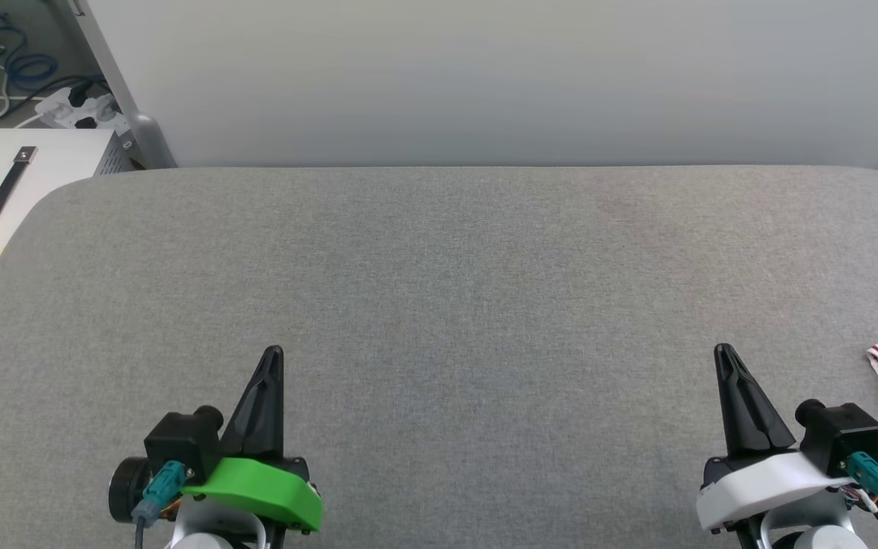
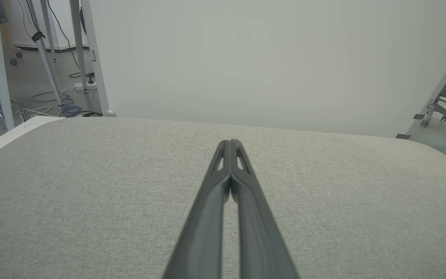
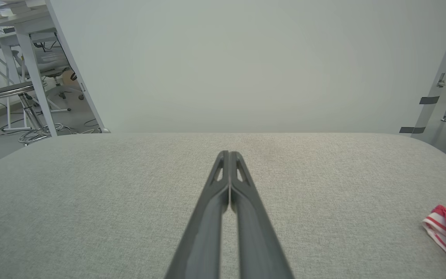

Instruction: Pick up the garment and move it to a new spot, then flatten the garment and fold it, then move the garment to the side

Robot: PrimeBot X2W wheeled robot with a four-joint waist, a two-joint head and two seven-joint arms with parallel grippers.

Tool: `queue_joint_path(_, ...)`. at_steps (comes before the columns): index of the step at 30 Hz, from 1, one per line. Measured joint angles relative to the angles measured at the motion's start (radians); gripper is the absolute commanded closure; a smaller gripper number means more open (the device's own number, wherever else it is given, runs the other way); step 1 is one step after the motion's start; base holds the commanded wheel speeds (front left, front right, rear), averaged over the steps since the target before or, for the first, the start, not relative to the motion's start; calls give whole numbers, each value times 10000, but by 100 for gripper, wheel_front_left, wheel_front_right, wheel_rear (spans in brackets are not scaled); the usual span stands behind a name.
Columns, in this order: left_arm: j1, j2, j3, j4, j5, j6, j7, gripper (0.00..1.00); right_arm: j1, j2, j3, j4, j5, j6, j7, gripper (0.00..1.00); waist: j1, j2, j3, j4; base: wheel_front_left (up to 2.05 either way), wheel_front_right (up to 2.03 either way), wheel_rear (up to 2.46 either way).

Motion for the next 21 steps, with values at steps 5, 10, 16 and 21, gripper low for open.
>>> queue_joint_path(5, 0, 0, 19, -67, 58, 73, 94, 100, 0, 2, -8, -27, -27, 0, 92, 100, 0, 0, -3, -15, 0, 0, 0)
queue_joint_path(10, 0, 0, 38, -100, 186, 88, 178, 100, 0, 6, -23, -52, -109, 0, 180, 100, 0, 0, -5, -30, 0, 0, 0)
queue_joint_path(16, 0, 0, 69, -130, 295, 169, 337, 100, 0, 10, -38, -77, -201, 0, 280, 100, 0, 0, -9, -46, 0, 0, 0)
queue_joint_path(21, 0, 0, 100, -159, 374, 180, 437, 100, 0, 12, -52, -96, -297, 0, 387, 100, 0, 0, -11, -61, 0, 0, 0)
